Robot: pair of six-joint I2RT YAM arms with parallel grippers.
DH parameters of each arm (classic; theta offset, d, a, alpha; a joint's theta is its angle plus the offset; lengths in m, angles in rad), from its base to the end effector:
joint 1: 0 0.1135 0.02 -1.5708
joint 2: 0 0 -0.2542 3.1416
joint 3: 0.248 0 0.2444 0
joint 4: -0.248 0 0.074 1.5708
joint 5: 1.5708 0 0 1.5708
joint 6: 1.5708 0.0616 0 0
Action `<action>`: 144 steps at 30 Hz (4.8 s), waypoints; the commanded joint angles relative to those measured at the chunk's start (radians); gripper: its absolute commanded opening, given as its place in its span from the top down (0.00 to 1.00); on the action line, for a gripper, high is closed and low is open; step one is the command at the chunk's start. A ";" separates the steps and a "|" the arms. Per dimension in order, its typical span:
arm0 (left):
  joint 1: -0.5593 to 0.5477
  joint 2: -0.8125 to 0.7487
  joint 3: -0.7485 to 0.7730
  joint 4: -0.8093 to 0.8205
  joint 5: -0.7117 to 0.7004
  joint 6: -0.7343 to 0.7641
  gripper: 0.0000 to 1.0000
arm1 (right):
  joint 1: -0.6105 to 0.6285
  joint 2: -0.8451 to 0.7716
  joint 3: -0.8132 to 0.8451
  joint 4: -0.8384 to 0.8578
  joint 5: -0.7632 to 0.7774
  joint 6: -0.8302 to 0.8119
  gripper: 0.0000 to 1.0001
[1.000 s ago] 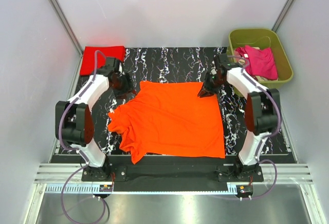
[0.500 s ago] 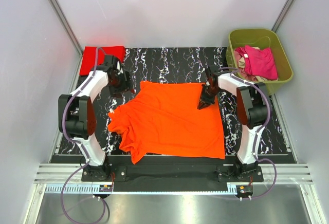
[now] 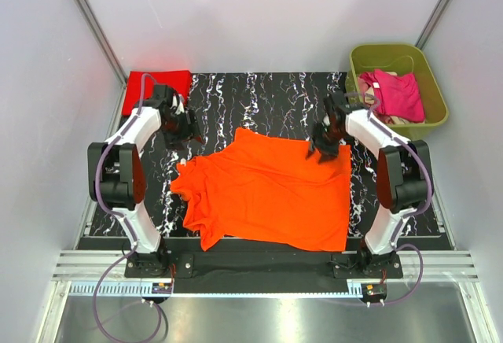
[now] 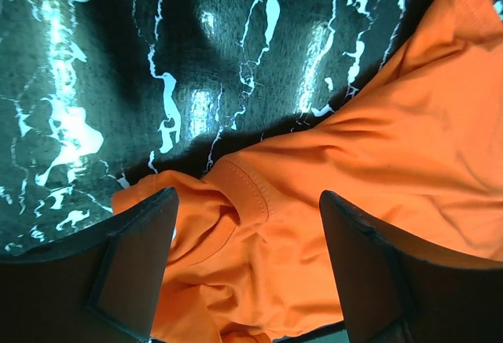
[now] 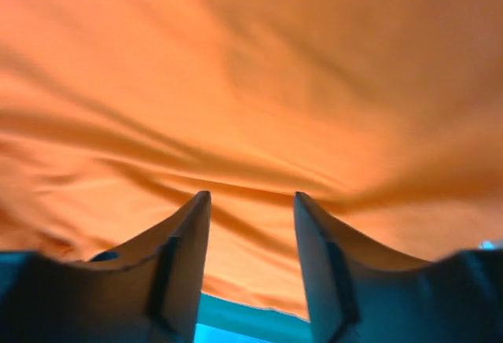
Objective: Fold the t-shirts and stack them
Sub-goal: Flatten the tshirt out
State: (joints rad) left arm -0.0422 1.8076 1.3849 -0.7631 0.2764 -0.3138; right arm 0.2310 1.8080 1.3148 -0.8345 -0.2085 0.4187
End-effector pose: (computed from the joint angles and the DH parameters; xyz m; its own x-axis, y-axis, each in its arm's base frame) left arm 0.3693 -0.0324 0.1946 -0.9249 -0.2582 -0.2791 -0.1498 0.9222 -0.3565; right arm 0.3369 0.0923 0.1709 -0.9740 0.1796 -0.1382 0.1352 0.9500 0.2814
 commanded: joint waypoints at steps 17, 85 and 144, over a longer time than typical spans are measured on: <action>0.002 -0.088 -0.073 0.039 -0.039 -0.087 0.36 | 0.240 0.766 1.155 0.066 -0.220 0.026 0.34; -0.409 -0.265 -0.242 0.246 0.219 -0.162 0.31 | 0.415 -0.254 -0.548 0.465 -0.372 0.232 0.65; -0.651 -0.072 0.095 0.160 -0.314 -0.309 1.00 | -0.039 -0.003 0.136 0.140 0.302 0.247 0.35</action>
State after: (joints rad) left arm -0.7116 1.8908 1.4281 -0.6094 0.1223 -0.6617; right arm 0.1883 1.7321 1.3617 -0.7143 -0.0116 0.6769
